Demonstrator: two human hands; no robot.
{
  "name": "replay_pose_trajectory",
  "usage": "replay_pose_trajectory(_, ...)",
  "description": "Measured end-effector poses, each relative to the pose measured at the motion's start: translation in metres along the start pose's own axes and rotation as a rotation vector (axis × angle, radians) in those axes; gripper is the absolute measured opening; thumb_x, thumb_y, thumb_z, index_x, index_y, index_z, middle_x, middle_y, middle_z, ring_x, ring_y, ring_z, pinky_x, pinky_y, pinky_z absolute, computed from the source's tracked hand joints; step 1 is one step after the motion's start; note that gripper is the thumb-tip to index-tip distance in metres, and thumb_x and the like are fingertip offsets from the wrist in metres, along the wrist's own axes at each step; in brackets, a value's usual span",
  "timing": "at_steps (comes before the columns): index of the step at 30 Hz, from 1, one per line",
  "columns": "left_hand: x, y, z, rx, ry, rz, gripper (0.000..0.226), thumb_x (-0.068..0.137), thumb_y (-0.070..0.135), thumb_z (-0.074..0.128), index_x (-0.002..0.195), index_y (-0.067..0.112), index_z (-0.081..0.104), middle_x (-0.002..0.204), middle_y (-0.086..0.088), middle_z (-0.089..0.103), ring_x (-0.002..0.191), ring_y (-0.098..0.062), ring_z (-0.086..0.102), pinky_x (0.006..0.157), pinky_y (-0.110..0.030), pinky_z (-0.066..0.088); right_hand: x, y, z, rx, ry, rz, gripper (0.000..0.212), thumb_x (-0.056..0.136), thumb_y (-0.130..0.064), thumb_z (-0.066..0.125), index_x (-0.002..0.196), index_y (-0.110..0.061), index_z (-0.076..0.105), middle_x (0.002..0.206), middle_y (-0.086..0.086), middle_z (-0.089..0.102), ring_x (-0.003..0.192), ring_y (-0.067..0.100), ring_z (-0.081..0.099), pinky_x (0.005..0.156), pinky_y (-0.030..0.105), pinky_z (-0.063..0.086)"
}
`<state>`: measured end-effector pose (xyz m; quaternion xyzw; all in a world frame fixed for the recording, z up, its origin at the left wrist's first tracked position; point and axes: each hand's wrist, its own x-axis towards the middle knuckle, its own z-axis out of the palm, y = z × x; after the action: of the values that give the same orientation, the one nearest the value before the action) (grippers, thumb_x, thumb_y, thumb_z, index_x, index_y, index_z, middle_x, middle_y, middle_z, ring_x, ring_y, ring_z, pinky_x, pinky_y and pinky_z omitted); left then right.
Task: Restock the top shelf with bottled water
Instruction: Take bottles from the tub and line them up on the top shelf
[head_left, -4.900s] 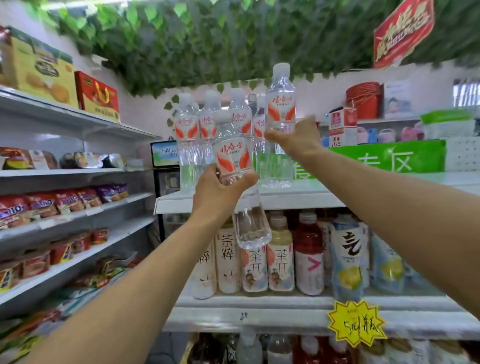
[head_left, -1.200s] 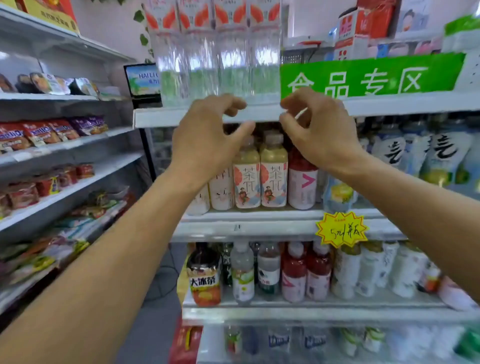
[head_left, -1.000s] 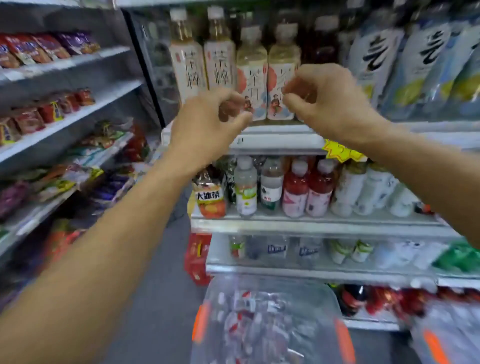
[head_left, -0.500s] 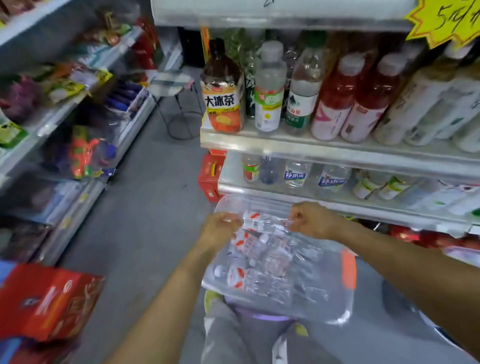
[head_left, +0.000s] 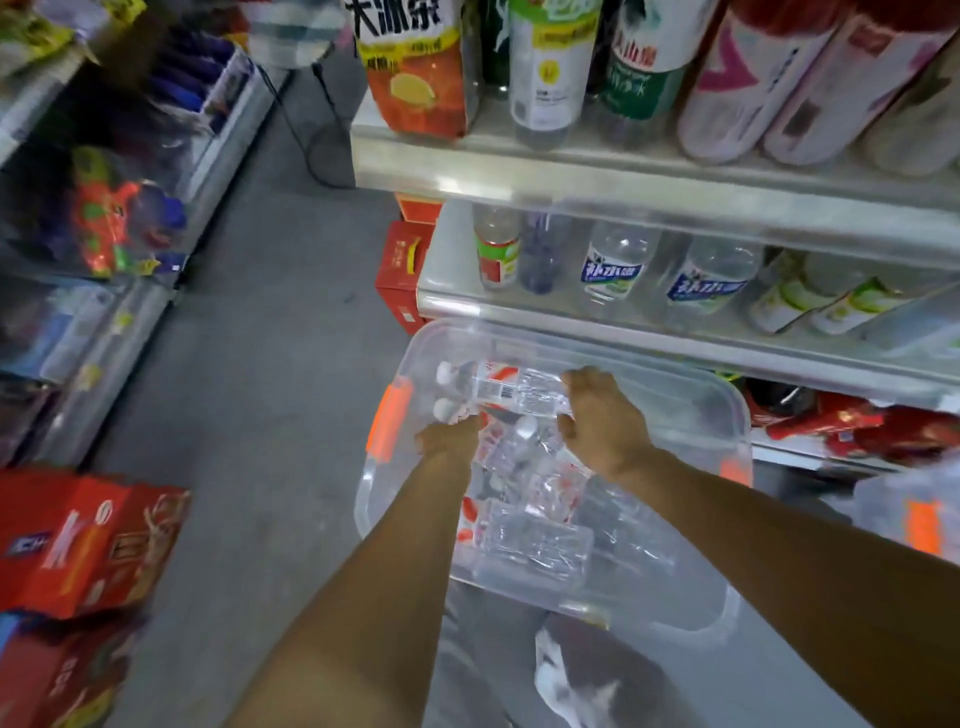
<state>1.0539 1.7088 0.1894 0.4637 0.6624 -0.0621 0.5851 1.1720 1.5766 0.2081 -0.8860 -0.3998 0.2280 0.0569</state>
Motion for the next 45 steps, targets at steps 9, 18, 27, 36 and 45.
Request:
replay_pose_trajectory(9,0.009,-0.019,0.023,-0.176,-0.100,-0.196,0.061,0.075,0.027,0.082,0.124,0.008,0.050,0.108,-0.015,0.061,0.081,-0.031,0.062,0.086,-0.048,0.058,0.034,-0.020,0.012,-0.414,-0.105,-0.026,0.070,0.092,-0.053,0.053,0.140,-0.004,0.038,0.141,0.017,0.041,0.132,0.034,0.036,0.109,0.040,0.032)
replay_pose_trajectory(18,0.005,-0.015,0.018,-0.173,-0.130,-0.156,0.060,0.076,0.026,0.083,0.123,0.003,0.054,0.102,-0.014,0.061,0.082,-0.030,0.062,0.066,-0.039,0.055,0.033,-0.025,0.009,0.176,-0.224,0.172,0.098,0.079,-0.017,0.079,0.150,-0.005,0.013,0.135,0.018,0.052,0.122,0.036,0.054,0.101,0.041,0.047)
replay_pose_trajectory(27,-0.064,-0.004,-0.007,-0.210,-0.105,0.149,0.031,0.074,0.022,0.083,0.088,0.012,0.057,0.086,-0.001,0.065,0.073,-0.013,0.063,0.066,-0.028,0.053,-0.027,-0.026,-0.039,0.500,-0.101,0.191,0.065,0.061,-0.034,0.083,0.116,-0.014,0.053,0.110,0.005,0.064,0.101,0.026,0.064,0.088,0.041,0.054)
replay_pose_trajectory(36,-0.176,0.072,-0.031,-0.312,-0.038,0.639,0.046,0.069,0.015,0.087,0.103,0.015,0.056,0.092,-0.002,0.069,0.075,-0.015,0.066,0.062,-0.030,0.054,-0.085,-0.039,-0.165,0.767,0.132,0.018,0.072,0.065,-0.038,0.084,0.119,-0.011,0.044,0.085,0.007,0.063,0.070,0.016,0.062,0.063,0.035,0.055)
replay_pose_trajectory(45,-0.303,0.157,-0.051,-0.336,-0.103,1.097,0.037,0.074,0.007,0.083,0.105,0.017,0.067,0.087,0.005,0.077,0.082,-0.015,0.074,0.074,-0.031,0.058,-0.135,-0.043,-0.298,0.813,0.463,-0.187,0.043,0.074,-0.040,0.074,0.108,-0.035,0.048,0.090,-0.011,0.069,0.078,-0.002,0.065,0.071,0.025,0.053)
